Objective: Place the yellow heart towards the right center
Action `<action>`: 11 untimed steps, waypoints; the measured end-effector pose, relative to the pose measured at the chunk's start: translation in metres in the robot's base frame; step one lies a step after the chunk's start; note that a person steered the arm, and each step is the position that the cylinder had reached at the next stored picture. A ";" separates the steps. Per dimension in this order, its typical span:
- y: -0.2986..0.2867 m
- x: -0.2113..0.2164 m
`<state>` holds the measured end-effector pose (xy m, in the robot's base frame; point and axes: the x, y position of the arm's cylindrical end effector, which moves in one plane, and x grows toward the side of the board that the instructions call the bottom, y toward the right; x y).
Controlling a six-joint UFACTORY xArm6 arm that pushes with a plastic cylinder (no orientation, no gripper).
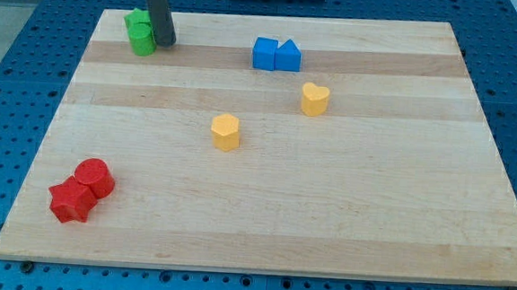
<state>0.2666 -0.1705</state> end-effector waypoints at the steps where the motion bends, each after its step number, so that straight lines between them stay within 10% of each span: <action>1: 0.028 0.024; 5: 0.181 0.117; 11: 0.372 0.119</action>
